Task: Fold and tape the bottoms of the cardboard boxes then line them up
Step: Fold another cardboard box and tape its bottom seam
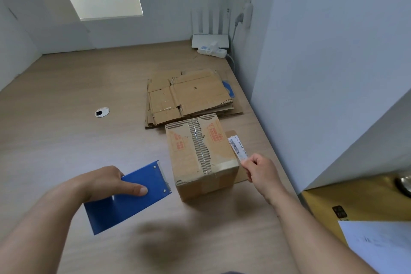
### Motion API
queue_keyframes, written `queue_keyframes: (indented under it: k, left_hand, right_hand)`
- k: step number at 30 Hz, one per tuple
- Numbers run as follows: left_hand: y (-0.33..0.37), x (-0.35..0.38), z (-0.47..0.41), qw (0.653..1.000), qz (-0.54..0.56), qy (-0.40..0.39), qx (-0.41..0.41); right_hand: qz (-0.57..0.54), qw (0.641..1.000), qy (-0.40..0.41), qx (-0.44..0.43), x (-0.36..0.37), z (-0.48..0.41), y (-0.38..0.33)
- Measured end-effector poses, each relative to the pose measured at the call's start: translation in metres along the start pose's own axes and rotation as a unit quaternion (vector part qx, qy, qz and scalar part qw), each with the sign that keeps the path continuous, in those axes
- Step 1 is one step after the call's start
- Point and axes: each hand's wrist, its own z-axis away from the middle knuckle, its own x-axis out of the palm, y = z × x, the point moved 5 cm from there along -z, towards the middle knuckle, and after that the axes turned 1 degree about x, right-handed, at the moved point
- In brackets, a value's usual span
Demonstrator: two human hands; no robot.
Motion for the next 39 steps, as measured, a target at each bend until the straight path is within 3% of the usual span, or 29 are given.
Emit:
queue_keyframes:
  k: [8,10,12,15,17,19,30,35,39]
  left_hand:
    - [0.009,0.015,-0.015,0.999,0.022,-0.022,-0.029]
    - [0.009,0.015,-0.015,0.999,0.026,-0.015,-0.030]
    - [0.010,0.017,-0.015,0.999,0.031,-0.009,-0.021]
    - [0.013,0.023,-0.015,0.999,0.043,0.002,-0.014]
    - [0.016,0.027,-0.015,0.998,0.053,0.009,-0.014]
    - [0.019,0.029,-0.013,0.998,0.060,0.016,-0.012]
    - [-0.005,0.027,0.006,0.995,0.095,-0.013,-0.006]
    - [-0.022,0.018,0.017,0.998,0.049,-0.016,-0.034]
    - [-0.024,0.010,0.021,0.998,0.021,0.026,-0.061]
  right_hand:
    - [0.004,0.997,-0.058,0.047,0.007,-0.009,0.008]
    - [0.116,0.989,-0.039,0.077,0.000,-0.013,0.017]
    - [0.228,0.968,0.043,0.090,-0.016,-0.010,0.018]
    - [0.215,0.966,0.139,-0.045,-0.019,-0.002,-0.011]
    - [0.278,0.948,0.114,-0.101,-0.003,-0.001,-0.027]
    - [0.323,0.937,0.080,-0.105,0.011,-0.005,-0.029]
    - [0.274,0.956,0.047,-0.096,0.017,-0.015,-0.025]
    - [0.277,0.956,0.038,-0.088,0.016,-0.018,-0.023]
    - [0.287,0.953,0.034,-0.090,0.016,-0.019,-0.028]
